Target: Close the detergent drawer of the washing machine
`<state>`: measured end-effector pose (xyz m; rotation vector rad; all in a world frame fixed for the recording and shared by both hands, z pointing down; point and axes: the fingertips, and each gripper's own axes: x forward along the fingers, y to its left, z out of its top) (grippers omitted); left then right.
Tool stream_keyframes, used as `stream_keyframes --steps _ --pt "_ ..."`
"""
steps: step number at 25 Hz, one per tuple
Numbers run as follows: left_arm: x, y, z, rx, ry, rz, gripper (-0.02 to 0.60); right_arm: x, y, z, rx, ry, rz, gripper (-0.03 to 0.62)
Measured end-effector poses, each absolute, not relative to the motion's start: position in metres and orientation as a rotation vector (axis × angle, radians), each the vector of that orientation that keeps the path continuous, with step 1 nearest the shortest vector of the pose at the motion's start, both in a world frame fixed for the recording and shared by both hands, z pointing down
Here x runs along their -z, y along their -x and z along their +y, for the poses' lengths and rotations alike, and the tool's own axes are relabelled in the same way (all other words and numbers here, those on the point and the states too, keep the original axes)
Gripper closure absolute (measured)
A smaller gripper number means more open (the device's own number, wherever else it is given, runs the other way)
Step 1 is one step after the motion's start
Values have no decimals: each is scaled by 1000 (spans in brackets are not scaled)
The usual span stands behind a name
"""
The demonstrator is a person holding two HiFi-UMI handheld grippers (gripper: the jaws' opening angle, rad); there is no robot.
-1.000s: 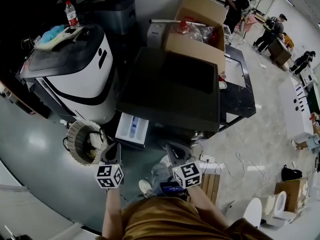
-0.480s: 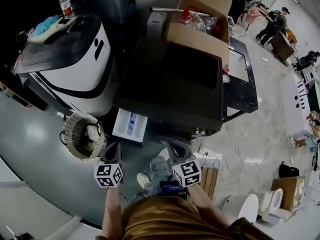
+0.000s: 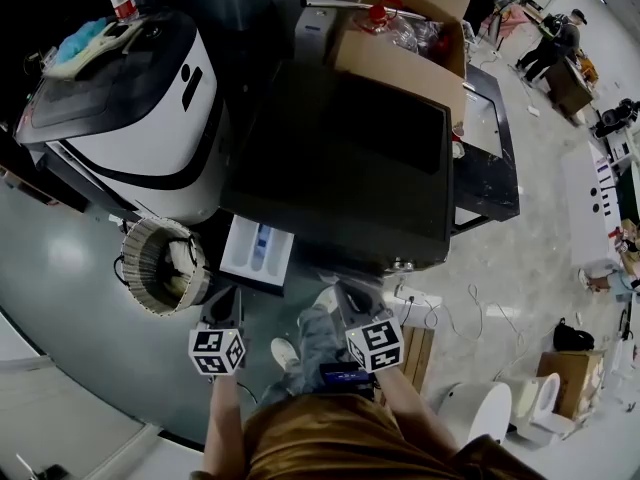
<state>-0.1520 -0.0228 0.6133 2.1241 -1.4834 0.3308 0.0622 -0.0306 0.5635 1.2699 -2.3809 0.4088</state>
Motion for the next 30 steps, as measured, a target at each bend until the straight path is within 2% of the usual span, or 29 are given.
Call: stream_keyframes --steps 30 --pt "-632 143 -26 -343 -2143 -1410 555 -580 -53 -46 -456 -1219 -2376 582"
